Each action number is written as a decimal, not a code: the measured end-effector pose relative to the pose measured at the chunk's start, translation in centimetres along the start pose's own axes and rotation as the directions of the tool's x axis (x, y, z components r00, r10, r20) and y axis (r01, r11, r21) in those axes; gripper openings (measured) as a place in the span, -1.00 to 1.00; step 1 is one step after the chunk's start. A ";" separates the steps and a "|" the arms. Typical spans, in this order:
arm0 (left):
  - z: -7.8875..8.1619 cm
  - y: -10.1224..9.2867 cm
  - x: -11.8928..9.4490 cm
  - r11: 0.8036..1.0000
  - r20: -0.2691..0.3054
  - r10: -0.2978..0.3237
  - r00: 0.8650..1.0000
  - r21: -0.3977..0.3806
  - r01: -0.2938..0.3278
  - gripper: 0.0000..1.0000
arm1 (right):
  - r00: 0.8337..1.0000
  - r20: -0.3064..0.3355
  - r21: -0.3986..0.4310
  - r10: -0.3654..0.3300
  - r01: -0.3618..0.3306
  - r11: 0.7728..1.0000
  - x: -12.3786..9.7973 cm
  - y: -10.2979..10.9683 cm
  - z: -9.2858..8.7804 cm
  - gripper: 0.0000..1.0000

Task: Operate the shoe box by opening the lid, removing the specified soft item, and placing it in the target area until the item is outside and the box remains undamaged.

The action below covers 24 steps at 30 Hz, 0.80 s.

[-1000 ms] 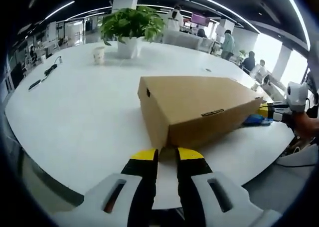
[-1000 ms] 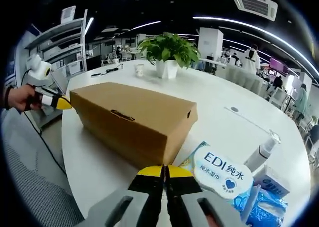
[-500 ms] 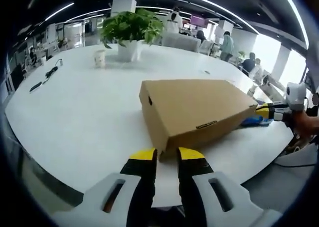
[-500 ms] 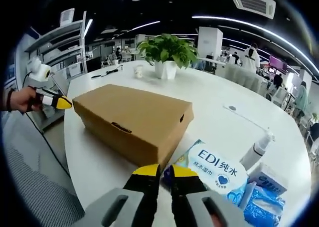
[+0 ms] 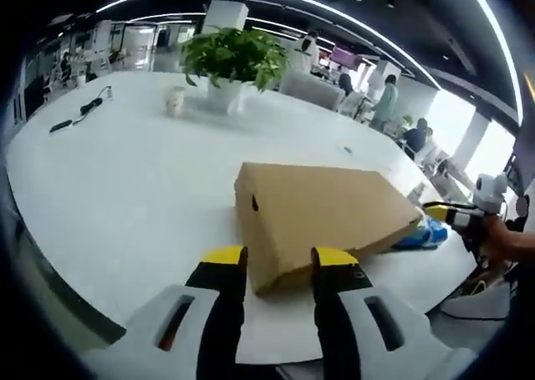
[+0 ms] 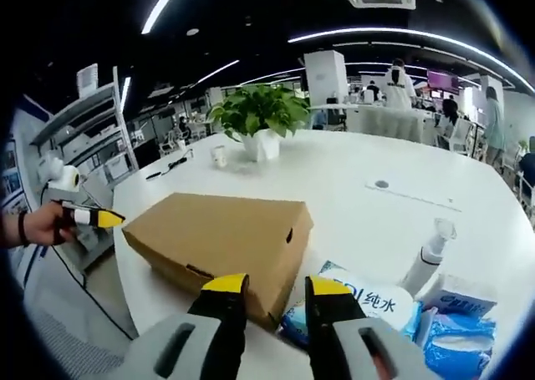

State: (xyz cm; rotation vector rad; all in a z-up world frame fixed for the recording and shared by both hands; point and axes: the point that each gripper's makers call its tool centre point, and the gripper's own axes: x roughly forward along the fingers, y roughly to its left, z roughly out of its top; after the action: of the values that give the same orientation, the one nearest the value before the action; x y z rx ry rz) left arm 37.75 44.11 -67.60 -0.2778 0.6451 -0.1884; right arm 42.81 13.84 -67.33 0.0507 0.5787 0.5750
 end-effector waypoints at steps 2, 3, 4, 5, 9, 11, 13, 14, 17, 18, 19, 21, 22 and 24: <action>0.2 -0.3 0.8 1.000 -0.006 -0.007 1.000 -0.006 0.007 -0.37 | 1.000 0.000 0.029 0.020 -0.020 0.999 0.4 0.5 0.1 -0.47; 0.2 -0.5 1.1 1.000 -0.011 -0.011 1.000 -0.010 0.010 -0.37 | 0.999 0.000 0.066 0.045 -0.045 0.997 0.7 0.9 0.1 -0.45; -0.1 -0.6 1.4 1.000 -0.024 -0.013 1.000 -0.023 0.013 -0.37 | 0.999 -0.001 0.076 0.054 -0.054 0.996 0.9 1.1 0.1 -0.44; -0.1 -0.7 1.6 1.000 -0.023 -0.015 1.000 -0.025 0.014 -0.37 | 0.998 -0.010 0.081 0.060 -0.059 0.995 1.2 1.3 -0.1 -0.44; -0.6 -1.1 2.4 1.000 -0.047 -0.016 0.999 -0.018 0.015 -0.36 | 0.995 -0.058 0.096 0.084 -0.078 0.992 2.1 2.2 -1.3 -0.41; -0.8 -1.0 2.6 1.000 -0.054 -0.014 0.998 -0.012 0.013 -0.33 | 0.994 -0.065 0.102 0.086 -0.079 0.992 2.5 2.0 -1.6 -0.42; -1.4 -0.8 2.9 1.000 -0.072 -0.013 0.997 -0.014 0.012 -0.32 | 0.993 -0.065 0.144 0.098 -0.087 0.986 2.9 1.8 -2.0 -0.43; -1.7 -0.6 3.0 1.000 -0.084 -0.013 0.996 -0.016 0.012 -0.32 | 0.993 -0.071 0.145 0.091 -0.080 0.986 3.1 1.7 -2.3 -0.43; -2.3 -0.6 3.3 1.000 -0.107 -0.007 0.994 -0.011 0.006 -0.33 | 0.992 -0.088 0.160 0.090 -0.075 0.984 3.4 1.4 -3.0 -0.43; -2.2 -0.5 3.4 1.000 -0.097 -0.010 0.995 -0.012 0.009 -0.32 | 0.994 -0.069 0.174 0.087 -0.074 0.982 3.4 1.4 -2.9 -0.43; -2.2 -0.4 3.3 1.000 -0.100 -0.010 0.995 -0.022 0.008 -0.32 | 0.994 -0.069 0.178 0.086 -0.073 0.981 3.3 1.4 -2.9 -0.43; -2.2 -0.5 3.3 1.000 -0.100 -0.015 0.995 -0.013 0.014 -0.32 | 0.995 -0.058 0.170 0.080 -0.069 0.983 3.3 1.5 -2.8 -0.43; -2.2 -0.5 3.3 1.000 -0.100 -0.018 0.995 -0.011 0.017 -0.32 | 0.996 -0.055 0.172 0.077 -0.066 0.983 3.4 1.5 -2.8 -0.43; -2.2 -0.4 3.4 1.000 -0.103 -0.024 0.994 -0.010 0.023 -0.32 | 0.996 -0.049 0.179 0.071 -0.061 0.982 3.4 1.4 -2.7 -0.43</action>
State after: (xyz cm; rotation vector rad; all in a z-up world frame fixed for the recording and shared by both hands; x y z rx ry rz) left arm 39.01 42.40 -71.07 -0.2853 0.7458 -0.2237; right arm 43.00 16.54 -71.07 0.2236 0.6830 0.5895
